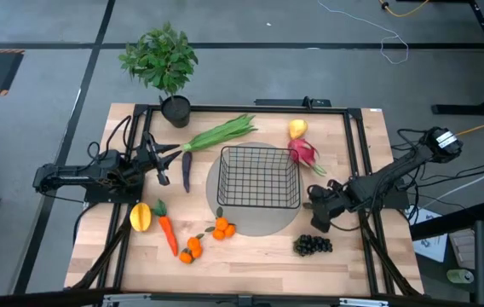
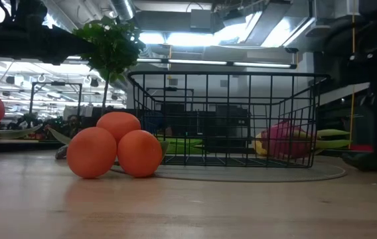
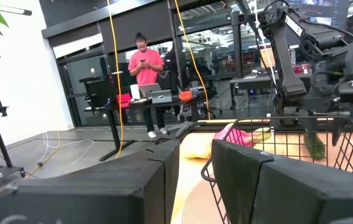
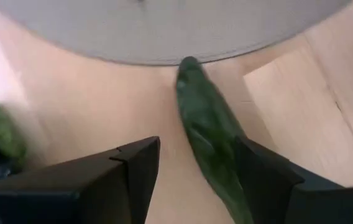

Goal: Build produce basket
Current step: Put the green chilli pepper into the black wire basket

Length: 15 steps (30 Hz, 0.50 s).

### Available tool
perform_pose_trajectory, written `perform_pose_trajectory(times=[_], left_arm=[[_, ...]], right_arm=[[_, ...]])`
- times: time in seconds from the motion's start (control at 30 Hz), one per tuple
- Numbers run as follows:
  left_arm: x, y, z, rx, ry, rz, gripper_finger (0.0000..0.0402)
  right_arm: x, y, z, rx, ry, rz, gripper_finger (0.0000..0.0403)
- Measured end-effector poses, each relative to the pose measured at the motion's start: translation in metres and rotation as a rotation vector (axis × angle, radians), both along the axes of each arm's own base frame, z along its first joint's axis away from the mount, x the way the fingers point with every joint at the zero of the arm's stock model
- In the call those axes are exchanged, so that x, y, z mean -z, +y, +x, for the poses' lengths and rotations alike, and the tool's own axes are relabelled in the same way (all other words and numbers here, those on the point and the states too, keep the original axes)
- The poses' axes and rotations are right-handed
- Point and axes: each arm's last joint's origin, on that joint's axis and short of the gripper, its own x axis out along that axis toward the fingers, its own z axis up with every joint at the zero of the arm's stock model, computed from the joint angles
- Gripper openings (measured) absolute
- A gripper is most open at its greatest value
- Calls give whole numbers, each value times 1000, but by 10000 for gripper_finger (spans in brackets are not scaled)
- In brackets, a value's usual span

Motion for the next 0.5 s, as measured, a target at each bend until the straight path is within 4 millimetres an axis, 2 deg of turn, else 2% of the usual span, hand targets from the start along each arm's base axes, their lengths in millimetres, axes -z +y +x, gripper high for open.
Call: perform_pose_trajectory(times=[0.27, 0.5], left_arm=[[0, 0, 0, 0, 0, -1, 85], [0, 0, 0, 0, 0, -1, 85]], right_arm=[[-3, -2, 2, -217, -31, -187, 194], [2, 0, 3, -335, 18, -177, 194]])
